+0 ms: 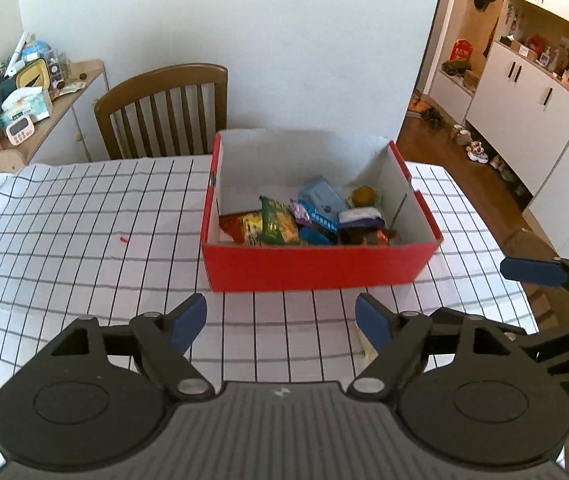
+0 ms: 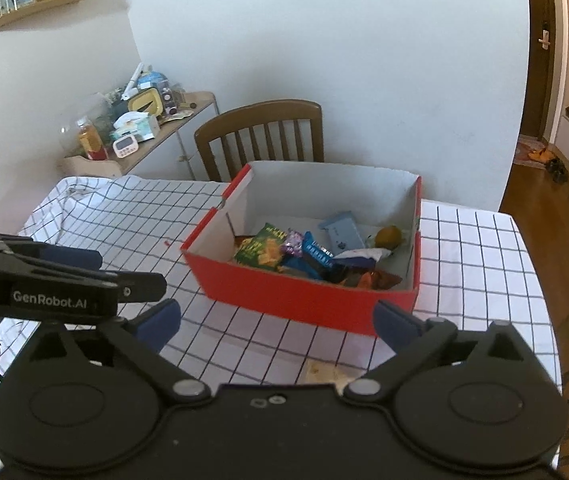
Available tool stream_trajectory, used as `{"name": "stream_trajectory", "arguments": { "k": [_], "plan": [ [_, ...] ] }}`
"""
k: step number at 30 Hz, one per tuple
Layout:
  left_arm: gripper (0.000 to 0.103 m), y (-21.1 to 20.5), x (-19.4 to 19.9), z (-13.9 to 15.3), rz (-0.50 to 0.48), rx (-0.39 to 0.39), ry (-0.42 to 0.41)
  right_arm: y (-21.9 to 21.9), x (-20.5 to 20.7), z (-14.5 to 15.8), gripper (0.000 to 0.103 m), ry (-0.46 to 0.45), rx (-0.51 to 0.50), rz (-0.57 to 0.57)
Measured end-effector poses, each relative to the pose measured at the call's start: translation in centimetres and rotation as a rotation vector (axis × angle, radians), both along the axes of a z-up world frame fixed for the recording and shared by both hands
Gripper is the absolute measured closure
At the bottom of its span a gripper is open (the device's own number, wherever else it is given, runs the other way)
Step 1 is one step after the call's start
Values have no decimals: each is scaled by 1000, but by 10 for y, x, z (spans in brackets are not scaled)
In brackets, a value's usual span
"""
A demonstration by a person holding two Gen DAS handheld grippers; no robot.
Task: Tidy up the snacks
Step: 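Withdraw both tools from the box back toward the remaining snacks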
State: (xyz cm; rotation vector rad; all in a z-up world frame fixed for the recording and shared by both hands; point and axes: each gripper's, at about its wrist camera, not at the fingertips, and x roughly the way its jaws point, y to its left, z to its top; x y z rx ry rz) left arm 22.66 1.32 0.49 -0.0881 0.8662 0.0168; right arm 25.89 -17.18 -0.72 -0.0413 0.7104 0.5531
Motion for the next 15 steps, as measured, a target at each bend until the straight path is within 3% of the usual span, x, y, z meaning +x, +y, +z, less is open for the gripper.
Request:
{"name": "stream_trajectory", "arguments": {
  "k": [8,15],
  "plan": [
    [16,2,-31,-30,1,-37,68,-11,-23,-21,0,59,32,10],
    [15,-5,-53,-68,20,-47,158,-19,-40,-60,0,128,52,-2]
  ]
}}
